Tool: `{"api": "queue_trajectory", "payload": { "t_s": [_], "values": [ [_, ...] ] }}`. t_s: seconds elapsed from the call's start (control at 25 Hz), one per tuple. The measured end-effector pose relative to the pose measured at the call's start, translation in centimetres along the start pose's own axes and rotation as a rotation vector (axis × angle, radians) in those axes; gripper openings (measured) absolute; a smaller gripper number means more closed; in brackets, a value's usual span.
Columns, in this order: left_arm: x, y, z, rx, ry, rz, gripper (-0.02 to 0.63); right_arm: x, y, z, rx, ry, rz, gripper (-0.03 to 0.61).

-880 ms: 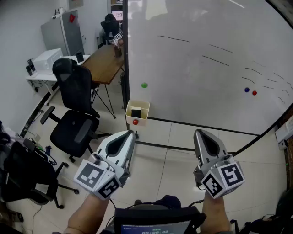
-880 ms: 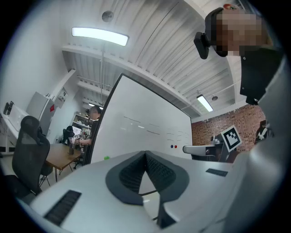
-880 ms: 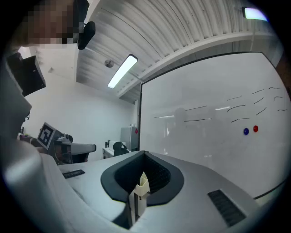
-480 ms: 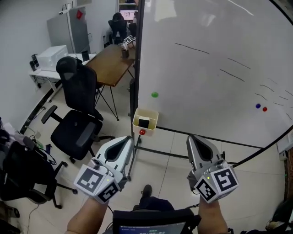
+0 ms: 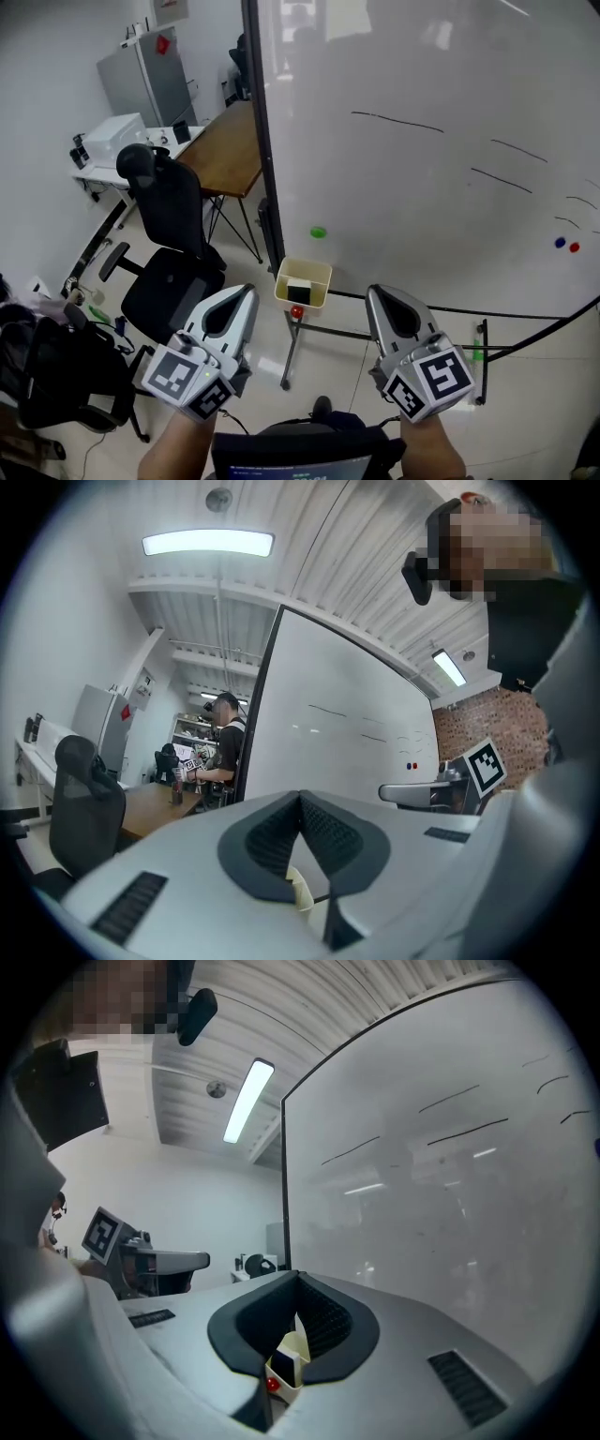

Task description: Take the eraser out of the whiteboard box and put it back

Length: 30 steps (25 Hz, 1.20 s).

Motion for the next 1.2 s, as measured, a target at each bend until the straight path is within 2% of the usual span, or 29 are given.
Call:
{"api": "queue_trajectory", "payload": {
  "t_s": [0.16, 0.32, 0.52, 0.68, 0.92, 1.12, 1.16, 1.2],
  "values": [
    [2.3, -1.7, -0.2, 0.04, -0.029, -0.006, 0.015, 2.4, 0.9, 0.1, 0.004, 0.001, -0.017, 0.015],
    [3.7, -4.4, -0.2, 0.035, -0.037, -0.01, 0.015, 5.3, 1.0, 0.5, 0.015, -0.015, -0.024, 0.015],
    [4.5, -9.1, -0.3, 0.021, -0.037, 0.015, 0.015, 8.6, -1.0, 0.8, -0.008, -0.022, -0.004, 0.015],
    [5.3, -13.9, 0.7, -0.013, -0.053, 0.082, 0.015, 11.8, -2.2, 1.6, -0.025, -0.031, 0.086, 0.015],
    [5.9, -21.4, 0.1, -0.015, -0.061, 0.164, 0.015, 16.1, -4.9, 2.5, -0.012, -0.055, 0.249, 0.015],
    [7.4, -24.4, 0.9, -0.037, -0.092, 0.231, 0.015, 18.5, -5.8, 2.4, -0.015, -0.058, 0.337, 0.017],
    [7.5, -24.8, 0.8, -0.038, -0.093, 0.246, 0.015, 18.8, -6.0, 2.5, -0.014, -0.063, 0.344, 0.029],
    [7.7, -25.0, 0.8, -0.038, -0.092, 0.258, 0.015, 19.0, -6.2, 2.6, -0.017, -0.069, 0.35, 0.069]
  ]
}}
Point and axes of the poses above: the fingertips, and each gripper's own axes: x forward along the fingers, y to its right, z out of its underside, the point moved 9 cm from there along -x, backward along the fingers, and after that the axes turned 1 degree about -y, right-handed, at the moved point
